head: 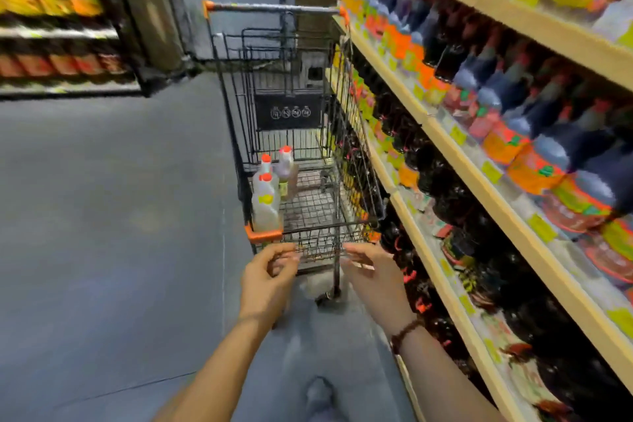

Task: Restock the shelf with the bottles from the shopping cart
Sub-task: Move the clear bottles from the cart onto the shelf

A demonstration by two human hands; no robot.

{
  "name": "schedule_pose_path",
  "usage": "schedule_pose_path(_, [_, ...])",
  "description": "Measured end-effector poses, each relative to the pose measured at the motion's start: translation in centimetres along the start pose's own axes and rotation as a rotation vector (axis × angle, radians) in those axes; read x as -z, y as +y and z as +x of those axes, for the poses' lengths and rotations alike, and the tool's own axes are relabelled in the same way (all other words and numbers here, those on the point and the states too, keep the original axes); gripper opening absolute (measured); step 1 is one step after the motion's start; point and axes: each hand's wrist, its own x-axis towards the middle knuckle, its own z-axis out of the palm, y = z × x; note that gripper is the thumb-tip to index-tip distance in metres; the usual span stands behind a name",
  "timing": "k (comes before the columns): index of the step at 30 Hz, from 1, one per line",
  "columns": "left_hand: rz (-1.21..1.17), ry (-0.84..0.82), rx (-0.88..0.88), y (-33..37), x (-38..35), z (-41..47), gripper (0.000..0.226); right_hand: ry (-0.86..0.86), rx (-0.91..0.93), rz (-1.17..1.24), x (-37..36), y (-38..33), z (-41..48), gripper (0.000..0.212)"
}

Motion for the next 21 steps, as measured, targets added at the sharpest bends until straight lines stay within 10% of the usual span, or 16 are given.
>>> schedule_pose_path(21, [0.169, 0.010, 0.239, -3.7, -2.0, 25.0, 0.019, -0.186, -0.254, 0.067, -9.9, 1.3, 25.6, 0.022])
